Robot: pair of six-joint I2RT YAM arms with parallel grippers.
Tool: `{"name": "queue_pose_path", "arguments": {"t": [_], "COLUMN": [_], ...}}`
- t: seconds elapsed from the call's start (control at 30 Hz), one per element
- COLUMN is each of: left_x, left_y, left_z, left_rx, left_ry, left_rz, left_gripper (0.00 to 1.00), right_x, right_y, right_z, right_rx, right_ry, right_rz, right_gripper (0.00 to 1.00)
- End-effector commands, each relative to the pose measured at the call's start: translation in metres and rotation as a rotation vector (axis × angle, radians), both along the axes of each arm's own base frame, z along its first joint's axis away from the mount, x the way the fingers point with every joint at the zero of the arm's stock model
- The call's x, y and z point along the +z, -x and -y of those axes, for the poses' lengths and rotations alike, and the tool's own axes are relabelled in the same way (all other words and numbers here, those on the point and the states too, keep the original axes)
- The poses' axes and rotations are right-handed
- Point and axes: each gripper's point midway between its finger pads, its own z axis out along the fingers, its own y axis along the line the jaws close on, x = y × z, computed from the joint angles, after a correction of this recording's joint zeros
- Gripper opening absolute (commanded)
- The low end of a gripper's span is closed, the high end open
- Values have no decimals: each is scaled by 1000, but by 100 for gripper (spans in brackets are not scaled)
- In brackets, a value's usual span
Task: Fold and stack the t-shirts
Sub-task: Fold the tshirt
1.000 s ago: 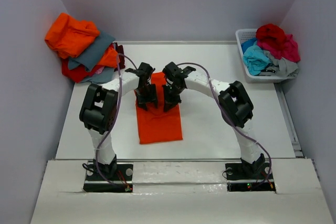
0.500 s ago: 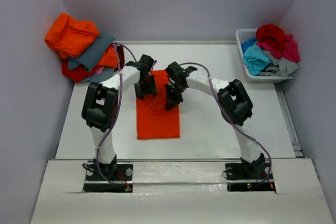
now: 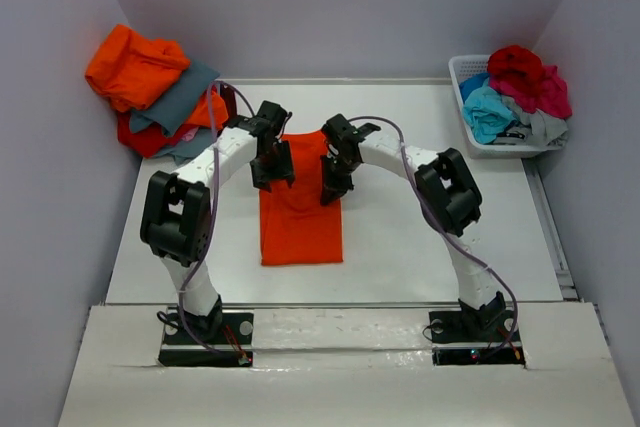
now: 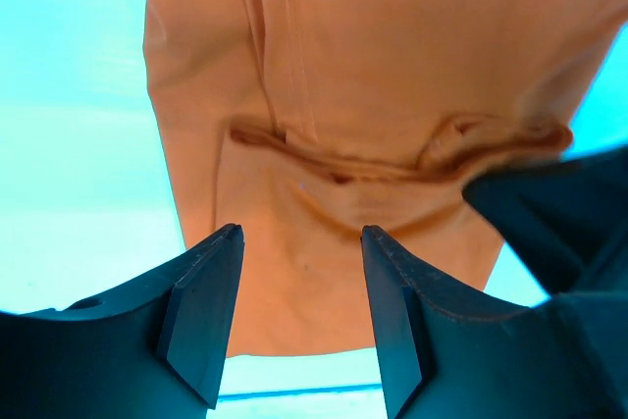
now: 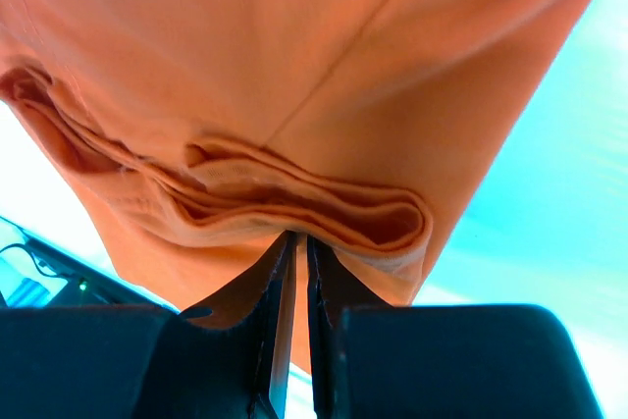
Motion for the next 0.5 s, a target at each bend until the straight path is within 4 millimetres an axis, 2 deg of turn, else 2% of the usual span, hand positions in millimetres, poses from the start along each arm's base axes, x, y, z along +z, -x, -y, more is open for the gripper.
{"name": "queue_pose_path", "arguments": {"t": [0.0, 0.07, 0.2, 0.27, 0.3, 0.33, 0.4, 0.47], "left_x": [15, 13, -8, -18, -23, -26, -30, -32], "left_y": [28, 36, 60, 65, 68, 68, 64, 60], "left_z": [-7, -9, -12, -8, -7, -6, -4, -3], "left_rx": [-49, -59, -69, -76, -75, -76, -69, -67], "left_ry": [18, 20, 31, 55, 61, 66, 67, 60], "left_rz": [-23, -37, -108, -137, -151, -155, -158, -161], "left_gripper": [63, 63, 63, 57, 46, 43, 38, 38], "right_x": [12, 10, 12, 14, 15, 16, 16, 16], "right_y": [-18, -19, -26, -28, -28, -28, -28, -27], "right_z": [-10, -10, -11, -13, -13, -13, -13, -12], "right_rx": [7, 8, -3, -5, -4, -4, -3, -2], "right_ry": [-26, -22, -29, -36, -39, -40, -41, -38], "right_rz": [56, 54, 58, 63, 66, 64, 63, 63], "right_gripper": [16, 16, 16, 16, 16, 16, 16, 16]}}
